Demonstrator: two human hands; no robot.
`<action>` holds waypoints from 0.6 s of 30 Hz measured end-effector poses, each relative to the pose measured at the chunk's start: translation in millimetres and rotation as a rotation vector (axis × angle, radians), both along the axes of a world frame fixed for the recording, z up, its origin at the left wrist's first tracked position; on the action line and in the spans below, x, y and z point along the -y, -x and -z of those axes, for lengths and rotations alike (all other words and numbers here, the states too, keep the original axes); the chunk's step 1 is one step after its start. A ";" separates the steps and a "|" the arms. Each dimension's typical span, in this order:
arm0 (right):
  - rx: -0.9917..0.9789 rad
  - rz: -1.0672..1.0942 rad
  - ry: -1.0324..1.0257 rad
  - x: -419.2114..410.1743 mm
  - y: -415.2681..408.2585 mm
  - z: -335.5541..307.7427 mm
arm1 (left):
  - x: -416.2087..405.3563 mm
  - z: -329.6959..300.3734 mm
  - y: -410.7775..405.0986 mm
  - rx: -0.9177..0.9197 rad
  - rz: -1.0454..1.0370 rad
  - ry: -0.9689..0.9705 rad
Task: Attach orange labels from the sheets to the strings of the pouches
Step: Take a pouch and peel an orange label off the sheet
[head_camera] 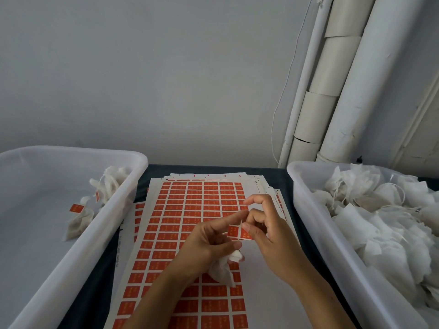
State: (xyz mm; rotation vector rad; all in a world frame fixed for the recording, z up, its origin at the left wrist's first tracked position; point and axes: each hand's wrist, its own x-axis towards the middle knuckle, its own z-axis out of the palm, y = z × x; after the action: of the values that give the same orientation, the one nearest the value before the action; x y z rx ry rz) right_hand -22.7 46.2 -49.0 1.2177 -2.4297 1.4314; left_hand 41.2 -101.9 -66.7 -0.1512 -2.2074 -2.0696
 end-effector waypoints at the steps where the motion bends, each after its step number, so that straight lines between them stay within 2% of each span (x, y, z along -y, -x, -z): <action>1: -0.001 0.000 0.000 0.1 0.1 0.0 | 0.0 -0.1 -0.1 0.001 -0.001 0.002; 18: -0.043 0.065 0.043 1.9 2.2 4.9 | -0.8 -0.6 -1.6 -0.018 0.025 0.000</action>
State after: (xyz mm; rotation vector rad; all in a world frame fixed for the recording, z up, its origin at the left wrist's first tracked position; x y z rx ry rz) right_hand -24.9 44.3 -53.9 1.1375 -2.3745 1.4167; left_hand 42.8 -101.1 -66.2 -0.1978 -2.2064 -2.0731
